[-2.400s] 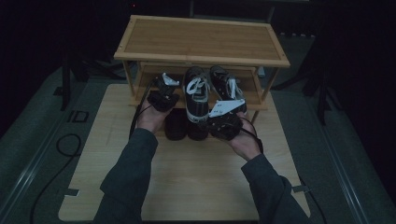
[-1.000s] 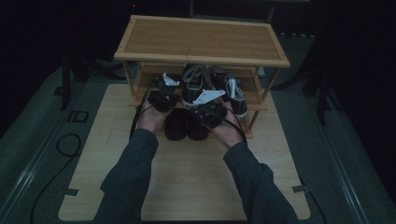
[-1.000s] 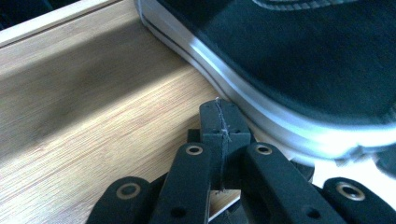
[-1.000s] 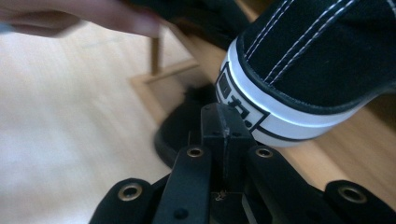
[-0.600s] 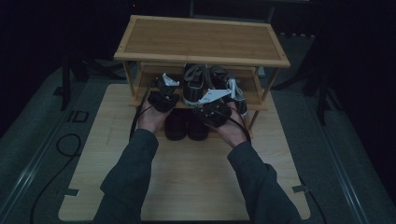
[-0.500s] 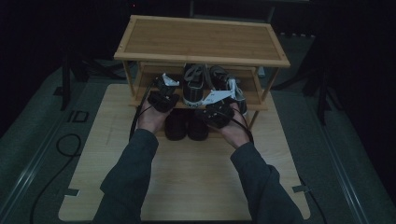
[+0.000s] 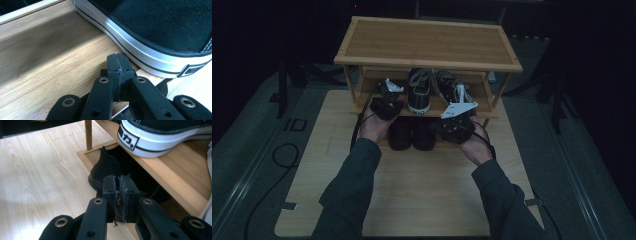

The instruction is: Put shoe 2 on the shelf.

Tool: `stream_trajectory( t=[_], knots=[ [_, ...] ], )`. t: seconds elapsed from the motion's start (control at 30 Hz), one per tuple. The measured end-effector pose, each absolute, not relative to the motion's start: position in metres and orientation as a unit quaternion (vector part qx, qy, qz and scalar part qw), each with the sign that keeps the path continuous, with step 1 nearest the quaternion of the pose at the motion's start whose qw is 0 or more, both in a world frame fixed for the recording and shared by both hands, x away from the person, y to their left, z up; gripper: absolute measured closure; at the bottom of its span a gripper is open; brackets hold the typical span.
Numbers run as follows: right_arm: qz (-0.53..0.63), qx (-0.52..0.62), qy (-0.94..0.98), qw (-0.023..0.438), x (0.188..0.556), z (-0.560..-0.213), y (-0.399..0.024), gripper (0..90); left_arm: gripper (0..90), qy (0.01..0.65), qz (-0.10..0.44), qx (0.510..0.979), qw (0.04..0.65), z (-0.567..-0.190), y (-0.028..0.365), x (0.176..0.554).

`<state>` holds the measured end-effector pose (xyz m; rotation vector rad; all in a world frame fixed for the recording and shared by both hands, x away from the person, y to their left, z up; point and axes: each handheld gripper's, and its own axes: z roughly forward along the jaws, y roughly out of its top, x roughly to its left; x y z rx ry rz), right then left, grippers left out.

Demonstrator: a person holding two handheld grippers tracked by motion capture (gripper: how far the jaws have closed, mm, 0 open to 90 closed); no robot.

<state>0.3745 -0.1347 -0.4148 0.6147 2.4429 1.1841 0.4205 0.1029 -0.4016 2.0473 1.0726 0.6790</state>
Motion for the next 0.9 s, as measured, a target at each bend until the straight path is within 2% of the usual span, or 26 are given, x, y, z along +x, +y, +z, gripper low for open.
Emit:
stream_trajectory(
  t=[0.3, 0.9],
  knots=[
    [0.408, 0.207, 0.87, 0.182, 0.364, -0.411, -0.155, 89.2, 90.0, 0.416, 0.261, 0.794, 0.359, -0.402, 0.104, 0.421],
    [0.396, 0.219, 0.869, 0.2, 0.355, -0.408, -0.196, 89.7, 90.0, 0.412, 0.257, 0.796, 0.361, -0.401, 0.105, 0.422]
  ],
)
